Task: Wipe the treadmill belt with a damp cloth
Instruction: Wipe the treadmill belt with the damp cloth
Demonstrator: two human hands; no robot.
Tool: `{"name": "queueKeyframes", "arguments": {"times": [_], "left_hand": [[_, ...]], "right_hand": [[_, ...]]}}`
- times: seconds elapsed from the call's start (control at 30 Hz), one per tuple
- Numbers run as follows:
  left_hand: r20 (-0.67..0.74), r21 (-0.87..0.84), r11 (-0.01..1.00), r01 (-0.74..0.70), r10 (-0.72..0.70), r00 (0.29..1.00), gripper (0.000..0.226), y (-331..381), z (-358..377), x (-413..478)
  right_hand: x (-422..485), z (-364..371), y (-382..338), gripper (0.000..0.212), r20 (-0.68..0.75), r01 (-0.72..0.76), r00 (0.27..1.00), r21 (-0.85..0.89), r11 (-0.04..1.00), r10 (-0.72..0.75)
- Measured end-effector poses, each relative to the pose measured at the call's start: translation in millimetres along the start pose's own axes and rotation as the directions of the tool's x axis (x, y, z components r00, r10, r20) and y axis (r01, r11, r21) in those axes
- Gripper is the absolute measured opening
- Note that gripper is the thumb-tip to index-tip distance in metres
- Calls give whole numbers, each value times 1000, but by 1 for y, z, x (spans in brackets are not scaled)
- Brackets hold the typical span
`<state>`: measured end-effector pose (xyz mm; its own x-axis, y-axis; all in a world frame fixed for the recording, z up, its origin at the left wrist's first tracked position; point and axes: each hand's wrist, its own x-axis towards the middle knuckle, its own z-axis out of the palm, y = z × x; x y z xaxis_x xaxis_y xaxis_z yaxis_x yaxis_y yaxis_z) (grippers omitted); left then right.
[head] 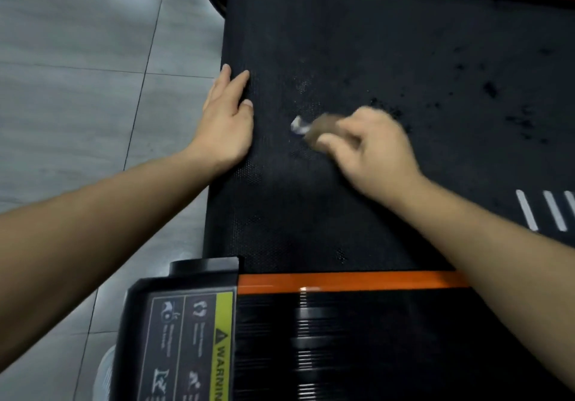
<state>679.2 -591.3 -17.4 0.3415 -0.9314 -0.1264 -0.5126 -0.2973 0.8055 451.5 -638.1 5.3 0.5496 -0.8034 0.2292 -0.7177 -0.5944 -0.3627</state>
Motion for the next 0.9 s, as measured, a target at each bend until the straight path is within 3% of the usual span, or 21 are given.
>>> {"name": "queueKeyframes", "arguments": {"times": [0.07, 0.1, 0.27, 0.37, 0.47, 0.63, 0.7, 0.77, 0.83, 0.9], "left_hand": [[-7, 25, 1000, -4, 4, 1000, 54, 1, 1, -2], [-13, 44, 999, -6, 6, 1000, 54, 2, 2, -2], [-18, 101, 995, -14, 16, 1000, 53, 6, 3, 0], [-26, 127, 991, -28, 32, 999, 52, 6, 1, 0], [-33, 206, 973, -107, 117, 993, 53, 13, 2, 5], [5, 379, 920, -95, 100, 995, 54, 43, 19, 34], [16, 457, 886, -75, 76, 997, 53, 46, 24, 43], [43, 509, 857, -80, 67, 997, 54, 42, 25, 47], [71, 550, 828, -105, 79, 994, 56, 38, 23, 50], [77, 578, 805, -132, 108, 991, 58, 36, 20, 56]], "right_hand": [[5, -1, 9, 38, -58, -121, 991, -2, 993, 120], [-3, 2, 3, 36, -60, -106, 993, 12, 994, 106], [-60, -3, -29, 26, 202, 181, 955, 183, 966, -217], [-38, -13, 7, 30, 69, 140, 987, 60, 988, -144], [-34, -16, 12, 26, -22, 25, 999, 67, 997, -23], [-71, -11, -17, 22, 195, 214, 946, 222, 951, -258], [-53, -9, -2, 21, 155, 267, 944, 153, 951, -290], [-17, -10, 26, 27, -8, 129, 992, 36, 991, -129], [9, -14, 47, 30, -128, -116, 985, 19, 993, 117], [1, -8, 36, 26, -130, -90, 987, 45, 995, 95]]}}
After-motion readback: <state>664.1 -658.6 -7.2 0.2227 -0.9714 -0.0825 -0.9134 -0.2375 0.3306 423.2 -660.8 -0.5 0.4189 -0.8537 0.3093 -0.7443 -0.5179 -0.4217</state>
